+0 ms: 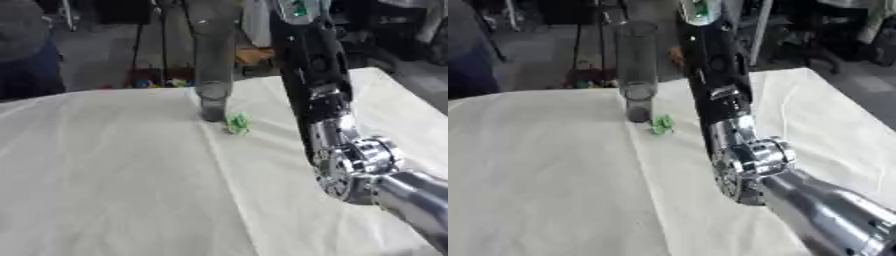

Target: Arrange flowers into the vase.

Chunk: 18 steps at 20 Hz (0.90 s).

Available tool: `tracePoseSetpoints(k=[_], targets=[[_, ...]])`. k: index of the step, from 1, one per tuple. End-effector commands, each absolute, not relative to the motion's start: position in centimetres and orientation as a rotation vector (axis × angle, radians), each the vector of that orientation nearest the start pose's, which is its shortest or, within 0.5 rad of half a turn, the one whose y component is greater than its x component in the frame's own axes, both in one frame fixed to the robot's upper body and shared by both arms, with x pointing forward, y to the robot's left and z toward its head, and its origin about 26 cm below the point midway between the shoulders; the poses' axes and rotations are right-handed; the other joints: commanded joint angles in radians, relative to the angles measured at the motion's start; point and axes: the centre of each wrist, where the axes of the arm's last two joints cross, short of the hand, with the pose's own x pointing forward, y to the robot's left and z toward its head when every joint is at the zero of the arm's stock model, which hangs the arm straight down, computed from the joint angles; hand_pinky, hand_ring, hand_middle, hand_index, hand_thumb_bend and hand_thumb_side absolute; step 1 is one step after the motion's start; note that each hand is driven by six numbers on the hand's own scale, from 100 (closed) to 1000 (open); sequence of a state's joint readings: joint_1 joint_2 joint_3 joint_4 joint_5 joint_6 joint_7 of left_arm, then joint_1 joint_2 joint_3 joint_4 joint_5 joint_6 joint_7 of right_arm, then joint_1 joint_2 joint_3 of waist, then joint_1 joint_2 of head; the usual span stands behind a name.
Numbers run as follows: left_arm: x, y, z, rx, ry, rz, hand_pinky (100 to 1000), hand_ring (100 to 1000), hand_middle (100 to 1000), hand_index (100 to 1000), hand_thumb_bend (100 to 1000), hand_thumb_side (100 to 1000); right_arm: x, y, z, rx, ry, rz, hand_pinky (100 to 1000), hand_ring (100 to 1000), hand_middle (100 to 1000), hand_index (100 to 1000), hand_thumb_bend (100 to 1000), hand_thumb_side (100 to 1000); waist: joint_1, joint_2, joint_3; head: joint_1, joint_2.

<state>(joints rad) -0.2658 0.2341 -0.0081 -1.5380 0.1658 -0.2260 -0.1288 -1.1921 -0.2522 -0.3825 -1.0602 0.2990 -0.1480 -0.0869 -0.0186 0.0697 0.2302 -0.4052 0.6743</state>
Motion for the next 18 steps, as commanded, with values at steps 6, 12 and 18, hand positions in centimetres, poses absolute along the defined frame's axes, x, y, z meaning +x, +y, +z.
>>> tracePoseSetpoints(k=[6, 12, 18], targets=[[34.6, 26.9, 8.1, -0.127, -2.041, -0.275, 592, 659, 741, 810, 772, 807, 47.0, -26.2, 35.2, -0.404, -2.424, -0.002, 100, 100, 100, 100, 100, 593, 0.009, -0.003, 0.027, -0.013, -0.022], [34.9, 26.6, 8.5, -0.138, -2.055, -0.280, 591, 659, 741, 810, 770, 809, 47.0, -26.9, 34.3, -0.439, -2.405, 0.030, 100, 100, 100, 100, 100, 607, 0.020, 0.015, 0.081, -0.032, -0.044], [35.0, 26.6, 8.9, -0.137, -2.067, -0.277, 591, 660, 741, 810, 766, 813, 47.0, -27.5, 33.7, -0.472, -2.390, 0.047, 100, 100, 100, 100, 100, 617, 0.028, 0.033, 0.104, -0.047, -0.061]])
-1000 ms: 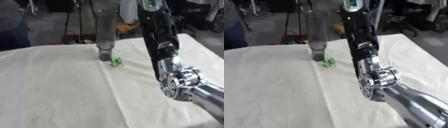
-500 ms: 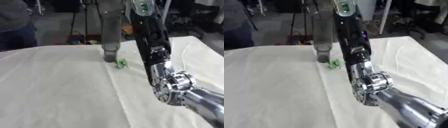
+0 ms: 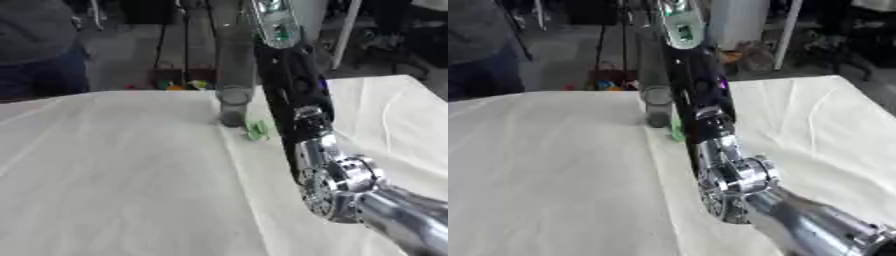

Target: Arrange flowers into the vase.

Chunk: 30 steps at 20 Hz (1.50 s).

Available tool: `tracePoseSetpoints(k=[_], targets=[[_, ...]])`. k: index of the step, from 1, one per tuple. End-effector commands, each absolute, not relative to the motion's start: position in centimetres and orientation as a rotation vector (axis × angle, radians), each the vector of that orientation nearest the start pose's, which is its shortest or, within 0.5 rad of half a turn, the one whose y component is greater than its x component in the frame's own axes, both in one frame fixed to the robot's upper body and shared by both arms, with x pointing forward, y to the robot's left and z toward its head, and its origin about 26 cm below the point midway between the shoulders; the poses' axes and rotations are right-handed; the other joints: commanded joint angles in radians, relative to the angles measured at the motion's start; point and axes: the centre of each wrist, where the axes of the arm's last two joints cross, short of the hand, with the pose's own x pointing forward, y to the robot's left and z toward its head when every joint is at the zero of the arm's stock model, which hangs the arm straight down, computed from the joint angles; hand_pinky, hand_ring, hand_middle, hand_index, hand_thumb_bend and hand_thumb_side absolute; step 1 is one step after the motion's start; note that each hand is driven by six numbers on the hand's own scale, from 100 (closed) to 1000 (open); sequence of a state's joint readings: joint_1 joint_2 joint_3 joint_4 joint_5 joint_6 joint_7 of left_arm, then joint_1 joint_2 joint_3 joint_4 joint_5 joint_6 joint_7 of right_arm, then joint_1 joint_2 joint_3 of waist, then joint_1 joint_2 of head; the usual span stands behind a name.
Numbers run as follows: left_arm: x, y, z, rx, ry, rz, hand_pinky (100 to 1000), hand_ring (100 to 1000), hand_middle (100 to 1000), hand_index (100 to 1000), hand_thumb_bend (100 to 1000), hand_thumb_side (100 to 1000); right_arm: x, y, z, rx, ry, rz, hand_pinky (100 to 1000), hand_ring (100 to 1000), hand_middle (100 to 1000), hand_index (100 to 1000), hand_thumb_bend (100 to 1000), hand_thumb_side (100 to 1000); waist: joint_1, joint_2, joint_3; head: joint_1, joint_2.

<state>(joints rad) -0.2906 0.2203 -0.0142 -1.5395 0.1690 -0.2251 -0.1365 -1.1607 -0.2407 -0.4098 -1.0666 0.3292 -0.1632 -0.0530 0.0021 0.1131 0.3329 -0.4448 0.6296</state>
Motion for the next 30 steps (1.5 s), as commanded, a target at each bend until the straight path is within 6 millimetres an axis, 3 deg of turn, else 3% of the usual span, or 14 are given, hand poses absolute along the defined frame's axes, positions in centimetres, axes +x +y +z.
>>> tracePoseSetpoints(k=[1, 30], targets=[[35.01, 26.56, 8.93, -0.137, -2.067, -0.277, 591, 660, 741, 810, 765, 813, 46.95, -27.52, 33.69, -0.476, -2.389, 0.049, 100, 100, 100, 100, 100, 618, 0.008, -0.008, 0.002, -0.009, -0.018], [35.05, 26.71, 9.03, -0.134, -2.070, -0.279, 591, 663, 741, 810, 769, 816, 46.74, -27.99, 33.62, -0.492, -2.372, 0.035, 100, 100, 100, 100, 100, 640, 0.007, 0.001, 0.001, -0.009, -0.021]])
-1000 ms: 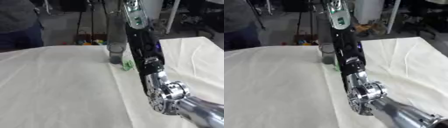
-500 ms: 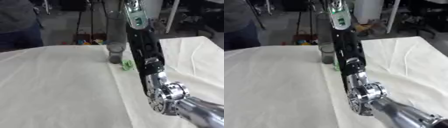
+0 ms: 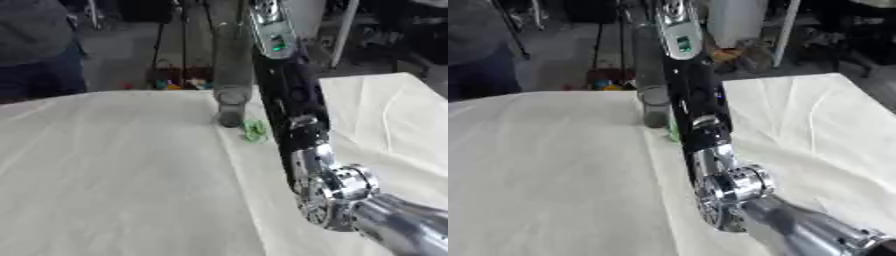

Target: Arrange flowers into the vase.

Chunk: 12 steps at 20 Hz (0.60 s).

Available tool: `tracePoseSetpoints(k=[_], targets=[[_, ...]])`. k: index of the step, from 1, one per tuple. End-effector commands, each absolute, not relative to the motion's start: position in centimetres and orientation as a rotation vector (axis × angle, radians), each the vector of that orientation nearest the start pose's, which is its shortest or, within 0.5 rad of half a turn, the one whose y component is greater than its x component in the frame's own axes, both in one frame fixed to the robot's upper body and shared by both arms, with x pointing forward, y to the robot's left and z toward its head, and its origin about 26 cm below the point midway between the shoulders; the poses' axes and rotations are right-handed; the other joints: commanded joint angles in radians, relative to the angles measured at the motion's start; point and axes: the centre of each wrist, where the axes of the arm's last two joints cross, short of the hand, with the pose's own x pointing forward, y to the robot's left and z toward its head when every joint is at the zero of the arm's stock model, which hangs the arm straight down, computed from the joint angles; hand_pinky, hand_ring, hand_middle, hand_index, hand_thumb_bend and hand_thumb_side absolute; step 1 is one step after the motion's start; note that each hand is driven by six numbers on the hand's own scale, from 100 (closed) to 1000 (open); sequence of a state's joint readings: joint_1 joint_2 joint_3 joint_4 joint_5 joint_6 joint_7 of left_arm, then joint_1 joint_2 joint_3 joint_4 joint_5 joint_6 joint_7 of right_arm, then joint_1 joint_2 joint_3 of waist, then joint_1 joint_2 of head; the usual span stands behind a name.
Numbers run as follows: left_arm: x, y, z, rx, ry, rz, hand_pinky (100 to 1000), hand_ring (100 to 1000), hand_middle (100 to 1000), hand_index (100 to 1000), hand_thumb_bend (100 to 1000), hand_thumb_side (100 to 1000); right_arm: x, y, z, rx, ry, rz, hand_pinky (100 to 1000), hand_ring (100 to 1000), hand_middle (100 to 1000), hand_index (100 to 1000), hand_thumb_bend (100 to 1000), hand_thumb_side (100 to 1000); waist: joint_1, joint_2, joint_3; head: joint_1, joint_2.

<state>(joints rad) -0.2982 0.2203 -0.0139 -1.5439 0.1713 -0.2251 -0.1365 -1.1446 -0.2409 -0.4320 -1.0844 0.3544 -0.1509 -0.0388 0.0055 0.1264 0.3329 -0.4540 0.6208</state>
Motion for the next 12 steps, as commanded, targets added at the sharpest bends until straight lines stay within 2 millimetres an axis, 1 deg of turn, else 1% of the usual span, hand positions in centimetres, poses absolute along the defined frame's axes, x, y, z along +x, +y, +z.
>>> tracePoseSetpoints(k=[1, 12], targets=[[35.05, 26.71, 9.03, -0.134, -2.070, -0.279, 591, 663, 741, 810, 769, 816, 46.75, -28.00, 33.61, -0.492, -2.371, 0.036, 100, 100, 100, 100, 100, 640, 0.003, -0.012, 0.001, 0.000, -0.013], [35.12, 26.65, 9.15, -0.137, -2.072, -0.291, 592, 664, 741, 810, 771, 819, 46.80, -28.48, 34.12, -0.532, -2.376, 0.054, 100, 100, 100, 100, 100, 646, 0.000, -0.007, 0.012, -0.009, -0.022]])
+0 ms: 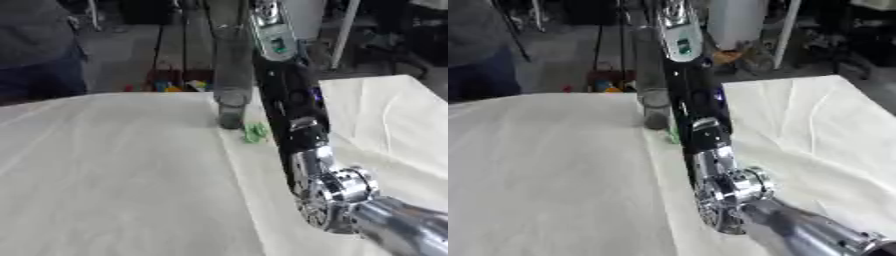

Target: Arrange flowers into the vase.

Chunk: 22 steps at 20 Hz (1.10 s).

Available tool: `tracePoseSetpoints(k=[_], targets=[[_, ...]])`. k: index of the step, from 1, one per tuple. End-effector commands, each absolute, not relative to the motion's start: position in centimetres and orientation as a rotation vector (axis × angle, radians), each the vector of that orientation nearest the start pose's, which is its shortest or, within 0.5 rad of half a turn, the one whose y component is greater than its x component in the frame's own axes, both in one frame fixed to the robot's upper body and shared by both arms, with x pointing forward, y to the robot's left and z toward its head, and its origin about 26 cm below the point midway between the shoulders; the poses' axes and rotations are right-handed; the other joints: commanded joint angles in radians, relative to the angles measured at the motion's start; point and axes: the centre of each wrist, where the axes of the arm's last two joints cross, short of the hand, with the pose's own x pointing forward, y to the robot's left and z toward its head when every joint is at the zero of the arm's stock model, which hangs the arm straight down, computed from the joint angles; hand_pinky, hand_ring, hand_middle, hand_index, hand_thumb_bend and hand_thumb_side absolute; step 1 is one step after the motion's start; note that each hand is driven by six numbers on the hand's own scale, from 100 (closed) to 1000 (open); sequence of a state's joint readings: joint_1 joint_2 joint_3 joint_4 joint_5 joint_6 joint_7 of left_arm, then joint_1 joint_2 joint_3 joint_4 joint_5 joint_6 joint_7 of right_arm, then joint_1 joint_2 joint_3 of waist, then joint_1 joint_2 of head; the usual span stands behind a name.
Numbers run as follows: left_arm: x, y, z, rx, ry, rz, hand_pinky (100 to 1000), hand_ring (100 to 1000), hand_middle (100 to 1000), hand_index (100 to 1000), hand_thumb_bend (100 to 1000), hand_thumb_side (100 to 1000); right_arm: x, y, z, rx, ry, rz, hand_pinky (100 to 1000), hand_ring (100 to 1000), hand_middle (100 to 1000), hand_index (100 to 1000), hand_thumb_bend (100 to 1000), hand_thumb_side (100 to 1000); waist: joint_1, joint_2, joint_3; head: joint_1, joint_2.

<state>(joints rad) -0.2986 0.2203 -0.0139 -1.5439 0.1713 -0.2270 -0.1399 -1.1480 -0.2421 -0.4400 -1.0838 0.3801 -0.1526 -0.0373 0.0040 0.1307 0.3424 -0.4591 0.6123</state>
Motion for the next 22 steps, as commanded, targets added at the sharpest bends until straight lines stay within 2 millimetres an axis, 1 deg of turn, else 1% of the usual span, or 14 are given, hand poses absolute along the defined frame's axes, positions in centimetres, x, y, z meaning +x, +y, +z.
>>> tracePoseSetpoints(k=[1, 9, 15, 22], targets=[[35.1, 26.6, 9.2, -0.138, -2.073, -0.292, 592, 664, 741, 810, 770, 818, 46.8, -28.5, 34.2, -0.536, -2.376, 0.054, 100, 100, 100, 100, 100, 647, 0.002, -0.010, 0.005, -0.005, -0.015], [35.3, 26.6, 9.6, -0.139, -2.085, -0.298, 592, 665, 741, 810, 769, 820, 46.7, -29.3, 34.6, -0.576, -2.370, 0.051, 100, 100, 100, 100, 100, 651, 0.002, 0.004, 0.020, -0.009, -0.030], [35.3, 26.6, 9.7, -0.138, -2.087, -0.302, 592, 666, 741, 810, 768, 821, 46.6, -30.0, 34.9, -0.613, -2.370, 0.042, 100, 100, 100, 100, 100, 663, 0.000, 0.012, 0.023, -0.010, -0.032], [35.3, 26.6, 9.8, -0.139, -2.089, -0.303, 592, 666, 741, 811, 768, 821, 46.7, -30.2, 34.4, -0.636, -2.339, 0.058, 100, 100, 100, 100, 100, 688, 0.001, 0.014, 0.019, -0.011, -0.035]])
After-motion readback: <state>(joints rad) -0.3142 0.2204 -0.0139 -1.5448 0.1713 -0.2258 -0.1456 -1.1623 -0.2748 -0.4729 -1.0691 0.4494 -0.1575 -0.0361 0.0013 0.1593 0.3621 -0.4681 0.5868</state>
